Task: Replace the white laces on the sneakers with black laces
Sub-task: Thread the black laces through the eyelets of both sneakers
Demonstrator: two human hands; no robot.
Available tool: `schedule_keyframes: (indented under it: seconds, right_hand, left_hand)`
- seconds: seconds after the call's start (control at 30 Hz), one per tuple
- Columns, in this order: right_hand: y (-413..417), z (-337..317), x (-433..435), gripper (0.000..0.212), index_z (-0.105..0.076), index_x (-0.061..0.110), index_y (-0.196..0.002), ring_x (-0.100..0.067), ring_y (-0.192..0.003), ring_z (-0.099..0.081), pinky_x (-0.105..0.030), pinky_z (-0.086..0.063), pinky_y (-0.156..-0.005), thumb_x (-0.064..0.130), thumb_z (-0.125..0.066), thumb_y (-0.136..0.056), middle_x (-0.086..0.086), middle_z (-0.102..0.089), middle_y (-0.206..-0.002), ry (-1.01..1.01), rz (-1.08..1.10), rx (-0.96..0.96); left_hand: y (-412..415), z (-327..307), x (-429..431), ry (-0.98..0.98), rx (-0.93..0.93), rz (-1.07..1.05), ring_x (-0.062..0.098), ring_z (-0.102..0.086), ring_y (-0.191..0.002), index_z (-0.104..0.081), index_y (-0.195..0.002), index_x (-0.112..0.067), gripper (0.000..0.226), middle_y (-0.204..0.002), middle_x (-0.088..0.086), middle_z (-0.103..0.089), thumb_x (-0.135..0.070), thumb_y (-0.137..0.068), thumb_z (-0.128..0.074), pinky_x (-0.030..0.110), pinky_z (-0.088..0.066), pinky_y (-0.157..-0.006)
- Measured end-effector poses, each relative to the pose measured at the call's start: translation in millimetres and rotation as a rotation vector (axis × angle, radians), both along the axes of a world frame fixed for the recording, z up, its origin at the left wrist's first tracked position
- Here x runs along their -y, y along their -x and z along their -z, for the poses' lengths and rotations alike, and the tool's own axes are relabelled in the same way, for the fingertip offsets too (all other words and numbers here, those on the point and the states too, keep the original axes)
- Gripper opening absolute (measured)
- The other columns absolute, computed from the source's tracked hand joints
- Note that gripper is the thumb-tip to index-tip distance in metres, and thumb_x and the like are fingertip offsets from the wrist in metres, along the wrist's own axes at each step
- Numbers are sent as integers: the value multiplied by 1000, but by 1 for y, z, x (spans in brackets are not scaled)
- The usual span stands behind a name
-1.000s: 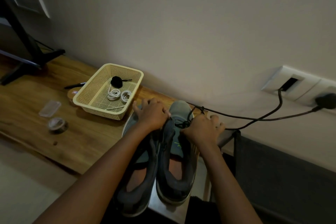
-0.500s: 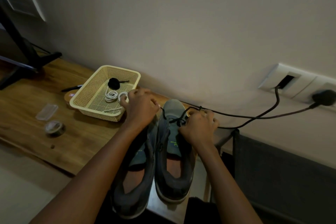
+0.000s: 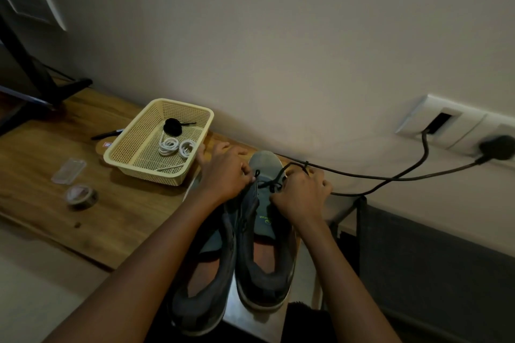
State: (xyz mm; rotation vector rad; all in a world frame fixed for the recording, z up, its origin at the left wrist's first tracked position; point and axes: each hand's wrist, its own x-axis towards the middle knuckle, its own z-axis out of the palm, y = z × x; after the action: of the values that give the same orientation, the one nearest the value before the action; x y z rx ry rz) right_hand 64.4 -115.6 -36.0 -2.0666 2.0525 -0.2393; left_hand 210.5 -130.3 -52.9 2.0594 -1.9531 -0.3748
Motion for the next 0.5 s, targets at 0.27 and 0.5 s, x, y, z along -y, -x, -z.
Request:
schedule_keyframes:
  seconds: [0.27,0.5]
  right_hand:
    - [5,2,2,31,-60,9,-104,-31,-133,-25,-43,-21,-106,27,-64,-80,-9,-58,-118,-20,7,-10]
    - [3,3,3,31,-60,10,-105,-30,-135,-22,-43,-19,-108,26,-64,-79,-9,-56,-121,-18,7,13]
  left_hand:
    - [-21,-2,5,103,-187,-411,25,-28,-131,-68,-93,-23,14,-139,-4,-44,-22,-91,-55,46,-15,-110]
    - [-15,-3,0,103,-157,-120,20,-22,-135,-66,-83,-34,11,-138,-12,-44,-39,-76,-74,47,-10,-109]
